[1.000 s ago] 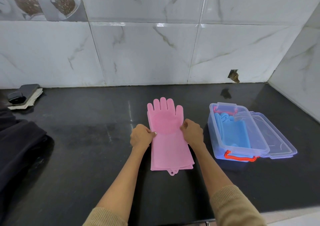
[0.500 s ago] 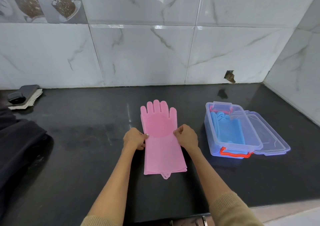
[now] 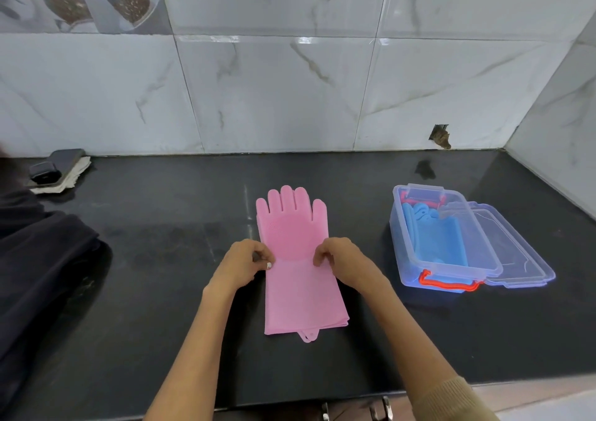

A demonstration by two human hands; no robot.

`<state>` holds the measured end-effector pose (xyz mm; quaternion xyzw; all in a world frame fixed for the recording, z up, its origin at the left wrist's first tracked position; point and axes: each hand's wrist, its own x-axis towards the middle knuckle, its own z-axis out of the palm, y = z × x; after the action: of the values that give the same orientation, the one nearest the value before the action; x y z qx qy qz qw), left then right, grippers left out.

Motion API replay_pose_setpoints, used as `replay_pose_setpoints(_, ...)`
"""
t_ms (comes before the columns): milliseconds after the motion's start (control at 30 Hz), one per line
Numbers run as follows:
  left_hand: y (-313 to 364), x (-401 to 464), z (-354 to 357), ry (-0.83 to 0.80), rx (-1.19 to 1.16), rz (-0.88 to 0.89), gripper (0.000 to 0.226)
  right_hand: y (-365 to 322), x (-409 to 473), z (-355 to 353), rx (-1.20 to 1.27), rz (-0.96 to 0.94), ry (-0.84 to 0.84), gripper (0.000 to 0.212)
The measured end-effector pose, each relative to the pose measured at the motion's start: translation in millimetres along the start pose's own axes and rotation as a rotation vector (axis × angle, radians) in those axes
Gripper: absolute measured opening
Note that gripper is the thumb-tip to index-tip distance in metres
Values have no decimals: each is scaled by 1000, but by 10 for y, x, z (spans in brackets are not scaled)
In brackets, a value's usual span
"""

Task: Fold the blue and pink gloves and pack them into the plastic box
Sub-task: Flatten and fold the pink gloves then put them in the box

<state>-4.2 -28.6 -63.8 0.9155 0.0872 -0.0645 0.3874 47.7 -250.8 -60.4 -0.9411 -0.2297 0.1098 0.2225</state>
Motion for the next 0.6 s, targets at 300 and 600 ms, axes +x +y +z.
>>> replay_pose_setpoints(300, -157, -132, 4, 33, 419, 302, 30, 52, 12, -255, -257, -168, -196, 27)
replay_pose_setpoints(600, -132, -202, -16, 102, 834, 643, 51, -60, 96, -280, -291, -151, -188, 32)
